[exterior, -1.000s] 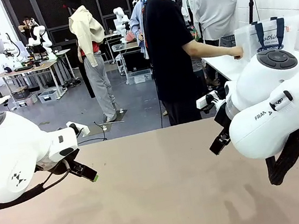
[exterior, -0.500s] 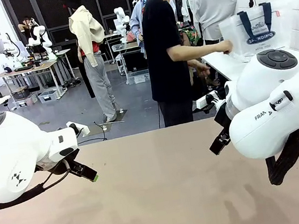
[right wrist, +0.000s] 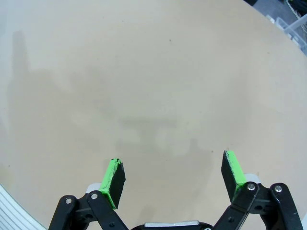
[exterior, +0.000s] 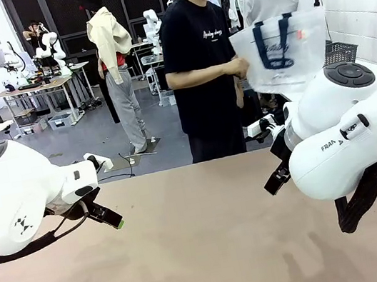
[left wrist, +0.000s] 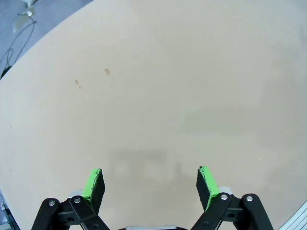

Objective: Transfer purchased items from the store into the shopping bag.
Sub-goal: Open the Reusable shopping bag in the center of the table.

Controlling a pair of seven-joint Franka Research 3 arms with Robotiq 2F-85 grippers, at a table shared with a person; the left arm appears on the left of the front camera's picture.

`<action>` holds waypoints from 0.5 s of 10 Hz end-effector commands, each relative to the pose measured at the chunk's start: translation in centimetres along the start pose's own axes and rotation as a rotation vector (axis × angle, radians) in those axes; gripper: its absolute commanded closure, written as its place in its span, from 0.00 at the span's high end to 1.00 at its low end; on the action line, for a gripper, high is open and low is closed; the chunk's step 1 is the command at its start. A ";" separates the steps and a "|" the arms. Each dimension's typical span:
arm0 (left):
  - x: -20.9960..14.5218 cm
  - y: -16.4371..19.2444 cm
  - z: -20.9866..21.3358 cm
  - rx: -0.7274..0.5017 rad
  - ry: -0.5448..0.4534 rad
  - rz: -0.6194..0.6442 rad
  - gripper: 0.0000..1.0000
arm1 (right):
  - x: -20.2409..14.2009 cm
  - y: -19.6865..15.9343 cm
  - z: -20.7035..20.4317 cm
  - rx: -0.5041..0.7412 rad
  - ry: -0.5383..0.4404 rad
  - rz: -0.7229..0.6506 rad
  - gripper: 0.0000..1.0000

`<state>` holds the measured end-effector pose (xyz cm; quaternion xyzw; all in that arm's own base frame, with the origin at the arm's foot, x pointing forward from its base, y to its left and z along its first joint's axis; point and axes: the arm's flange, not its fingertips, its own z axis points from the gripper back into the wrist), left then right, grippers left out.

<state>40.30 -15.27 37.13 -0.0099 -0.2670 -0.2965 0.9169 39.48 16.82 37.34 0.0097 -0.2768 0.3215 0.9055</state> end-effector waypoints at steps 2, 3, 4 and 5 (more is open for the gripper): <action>0.0 0.1 0.0 0.000 0.000 0.003 1.00 | 0.0 0.0 0.0 0.000 0.000 0.000 1.00; 0.0 0.1 0.0 0.000 0.000 0.003 1.00 | 0.0 0.0 0.0 0.000 0.000 0.000 1.00; 0.0 0.1 0.0 0.000 0.000 0.003 1.00 | 0.0 0.0 0.0 0.000 0.000 0.000 1.00; 0.0 0.1 0.0 0.000 0.000 0.003 1.00 | 0.0 0.0 0.0 0.000 0.000 0.000 1.00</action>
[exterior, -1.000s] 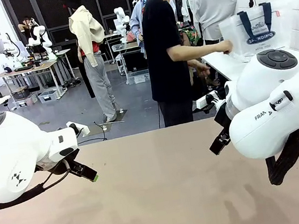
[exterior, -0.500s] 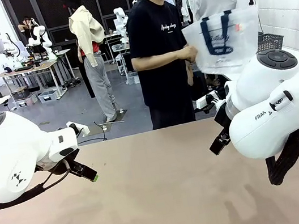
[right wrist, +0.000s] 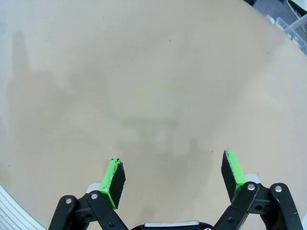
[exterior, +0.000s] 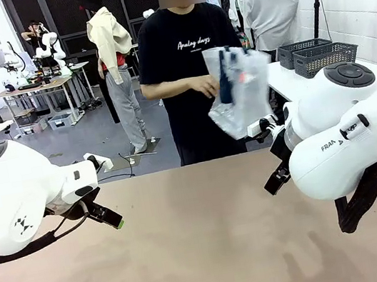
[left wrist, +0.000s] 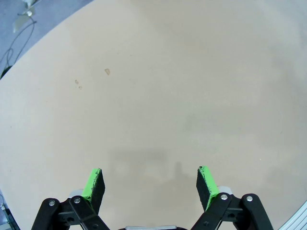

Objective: Transfer purchased items from the store into the shopping bag.
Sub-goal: Open the Reusable shopping bag in the center of the table.

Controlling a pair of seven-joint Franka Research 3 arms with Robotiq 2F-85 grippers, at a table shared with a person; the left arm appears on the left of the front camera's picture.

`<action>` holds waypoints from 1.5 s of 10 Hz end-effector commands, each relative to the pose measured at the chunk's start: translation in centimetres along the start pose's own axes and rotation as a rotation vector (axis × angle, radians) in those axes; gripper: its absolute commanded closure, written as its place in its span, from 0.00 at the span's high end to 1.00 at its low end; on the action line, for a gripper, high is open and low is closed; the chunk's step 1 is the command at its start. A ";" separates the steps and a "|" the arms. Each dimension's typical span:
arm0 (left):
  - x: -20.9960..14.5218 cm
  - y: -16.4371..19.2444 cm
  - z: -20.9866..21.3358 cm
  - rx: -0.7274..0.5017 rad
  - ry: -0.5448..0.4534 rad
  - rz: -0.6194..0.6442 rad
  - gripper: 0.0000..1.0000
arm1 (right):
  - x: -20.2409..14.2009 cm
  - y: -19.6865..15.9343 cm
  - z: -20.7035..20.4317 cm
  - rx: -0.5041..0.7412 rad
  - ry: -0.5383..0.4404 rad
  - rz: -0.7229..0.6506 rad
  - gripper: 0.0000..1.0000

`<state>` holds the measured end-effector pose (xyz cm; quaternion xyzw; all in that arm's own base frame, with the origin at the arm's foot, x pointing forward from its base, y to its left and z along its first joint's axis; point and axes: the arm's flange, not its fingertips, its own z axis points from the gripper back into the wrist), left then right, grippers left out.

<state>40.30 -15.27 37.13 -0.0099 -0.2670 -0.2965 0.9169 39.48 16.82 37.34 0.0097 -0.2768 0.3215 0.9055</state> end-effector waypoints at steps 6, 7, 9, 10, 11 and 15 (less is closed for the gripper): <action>0.8 -0.3 2.4 0.101 -0.021 -0.064 1.00 | 0.9 2.0 1.2 0.101 0.011 0.046 1.00; 1.0 -0.5 2.9 0.120 -0.019 -0.080 1.00 | 1.2 2.2 1.5 0.122 0.008 0.049 1.00; 1.3 -0.5 3.5 0.139 -0.033 -0.100 1.00 | 1.4 2.3 2.2 0.115 0.009 0.044 1.00; 1.4 -0.5 3.6 0.179 -0.063 -0.129 1.00 | 1.4 2.4 2.5 0.131 0.011 0.047 1.00; 1.6 -0.5 4.0 0.226 -0.102 -0.157 1.00 | 1.5 2.5 2.8 0.144 0.014 0.049 1.00; 2.0 -1.0 7.6 0.415 -0.162 -0.265 1.00 | 2.7 3.0 5.8 0.235 0.031 0.058 1.00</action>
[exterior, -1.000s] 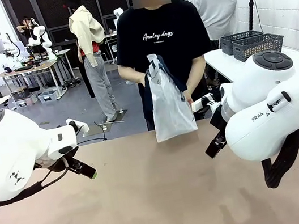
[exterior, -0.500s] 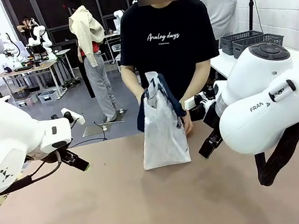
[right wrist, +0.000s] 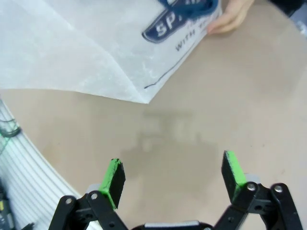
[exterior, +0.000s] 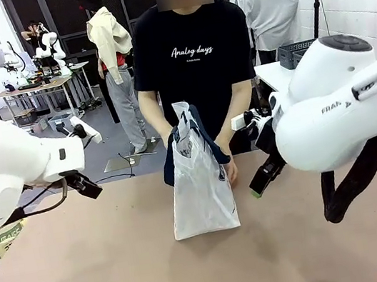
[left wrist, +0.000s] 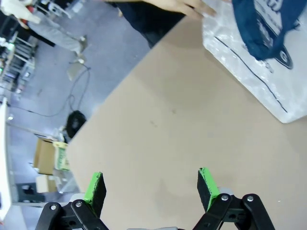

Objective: Transfer purchased items from the store into the shopping bag.
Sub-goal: Open the Reusable shopping bag in the center of the table.

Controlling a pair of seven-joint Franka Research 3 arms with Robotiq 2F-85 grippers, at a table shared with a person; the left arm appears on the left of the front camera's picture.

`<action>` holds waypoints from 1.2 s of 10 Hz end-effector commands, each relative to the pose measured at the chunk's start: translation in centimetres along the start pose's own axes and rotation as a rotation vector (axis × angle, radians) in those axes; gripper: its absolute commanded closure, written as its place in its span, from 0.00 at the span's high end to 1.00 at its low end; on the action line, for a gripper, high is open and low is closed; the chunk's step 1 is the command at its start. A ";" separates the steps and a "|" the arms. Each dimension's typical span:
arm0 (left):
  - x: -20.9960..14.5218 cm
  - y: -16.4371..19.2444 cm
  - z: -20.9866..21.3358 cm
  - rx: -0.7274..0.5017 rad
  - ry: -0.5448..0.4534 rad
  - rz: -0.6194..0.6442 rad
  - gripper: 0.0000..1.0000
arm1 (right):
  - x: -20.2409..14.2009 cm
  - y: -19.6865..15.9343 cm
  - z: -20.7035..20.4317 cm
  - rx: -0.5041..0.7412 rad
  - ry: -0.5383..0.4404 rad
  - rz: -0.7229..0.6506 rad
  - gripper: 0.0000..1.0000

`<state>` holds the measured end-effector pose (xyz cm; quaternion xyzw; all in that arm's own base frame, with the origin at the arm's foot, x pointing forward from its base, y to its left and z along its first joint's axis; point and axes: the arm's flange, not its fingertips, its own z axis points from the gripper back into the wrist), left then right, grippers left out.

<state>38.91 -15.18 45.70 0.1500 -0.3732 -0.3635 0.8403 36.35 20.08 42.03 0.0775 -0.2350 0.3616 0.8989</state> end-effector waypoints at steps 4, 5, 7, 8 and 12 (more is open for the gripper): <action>0.4 0.0 0.8 0.030 -0.007 -0.027 1.00 | 0.6 0.3 1.0 0.010 0.000 0.010 1.00; 0.4 0.0 0.8 0.030 -0.007 -0.027 1.00 | 0.6 0.3 1.0 0.010 0.000 0.010 1.00; 0.4 0.0 0.8 0.030 -0.007 -0.027 1.00 | 0.6 0.3 1.0 0.010 0.000 0.010 1.00; 0.4 0.0 0.8 0.030 -0.007 -0.027 1.00 | 0.6 0.3 1.0 0.010 0.000 0.010 1.00; 2.7 0.7 3.4 -0.317 0.026 0.029 1.00 | 2.7 0.2 2.6 0.091 -0.026 0.000 1.00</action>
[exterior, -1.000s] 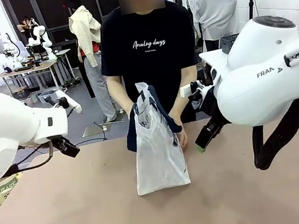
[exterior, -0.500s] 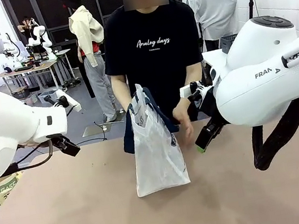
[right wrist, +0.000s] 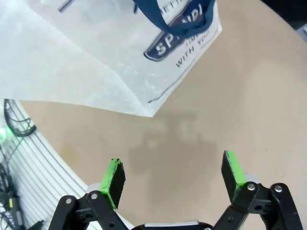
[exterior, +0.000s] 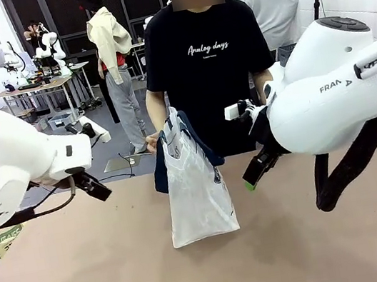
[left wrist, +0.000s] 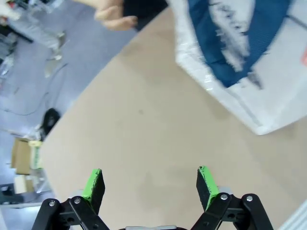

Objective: Transfer purchased items from the store into the shopping bag.
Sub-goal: Open the Reusable shopping bag in the center of the table.

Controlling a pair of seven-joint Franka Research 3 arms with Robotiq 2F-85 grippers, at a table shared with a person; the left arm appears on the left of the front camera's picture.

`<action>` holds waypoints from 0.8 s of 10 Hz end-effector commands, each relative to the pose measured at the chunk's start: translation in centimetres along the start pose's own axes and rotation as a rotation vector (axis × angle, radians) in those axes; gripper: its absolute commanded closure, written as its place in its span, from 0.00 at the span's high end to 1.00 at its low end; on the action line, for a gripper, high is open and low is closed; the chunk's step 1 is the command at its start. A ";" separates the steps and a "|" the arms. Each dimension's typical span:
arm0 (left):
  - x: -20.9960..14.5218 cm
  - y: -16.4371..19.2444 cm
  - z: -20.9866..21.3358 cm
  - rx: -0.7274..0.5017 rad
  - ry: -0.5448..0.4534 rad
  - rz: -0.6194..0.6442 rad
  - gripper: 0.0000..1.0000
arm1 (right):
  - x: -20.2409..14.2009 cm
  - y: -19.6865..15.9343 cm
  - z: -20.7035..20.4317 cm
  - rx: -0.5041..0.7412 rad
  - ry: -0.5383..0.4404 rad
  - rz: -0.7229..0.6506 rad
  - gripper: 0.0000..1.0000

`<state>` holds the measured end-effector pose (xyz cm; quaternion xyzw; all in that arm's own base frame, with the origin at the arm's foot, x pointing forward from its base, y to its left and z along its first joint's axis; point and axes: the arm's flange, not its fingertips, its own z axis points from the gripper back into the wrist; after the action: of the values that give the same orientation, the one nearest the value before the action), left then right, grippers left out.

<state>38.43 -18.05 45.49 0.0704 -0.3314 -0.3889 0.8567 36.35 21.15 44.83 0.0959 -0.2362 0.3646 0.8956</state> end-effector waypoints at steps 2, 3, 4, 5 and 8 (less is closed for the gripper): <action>2.8 3.2 5.0 -0.202 0.014 0.084 1.00 | 2.8 -1.1 2.1 0.082 0.005 -0.033 1.00; 4.3 3.6 5.7 -0.158 0.011 0.107 1.00 | 4.5 -0.8 3.2 0.079 0.011 -0.043 1.00; 5.9 4.1 6.4 -0.120 -0.033 0.127 1.00 | 6.6 -0.6 4.3 0.067 0.011 -0.057 1.00; 7.9 4.8 6.6 -0.062 -0.052 0.141 1.00 | 9.6 -1.0 5.3 0.073 -0.003 -0.066 1.00; 12.1 5.7 5.8 -0.073 -0.069 0.145 1.00 | 17.6 -1.8 7.0 0.038 0.005 -0.132 1.00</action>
<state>42.71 -20.76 58.62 -0.0108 -0.3492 -0.3511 0.8687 43.72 26.38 58.12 0.1365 -0.2347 0.3303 0.9040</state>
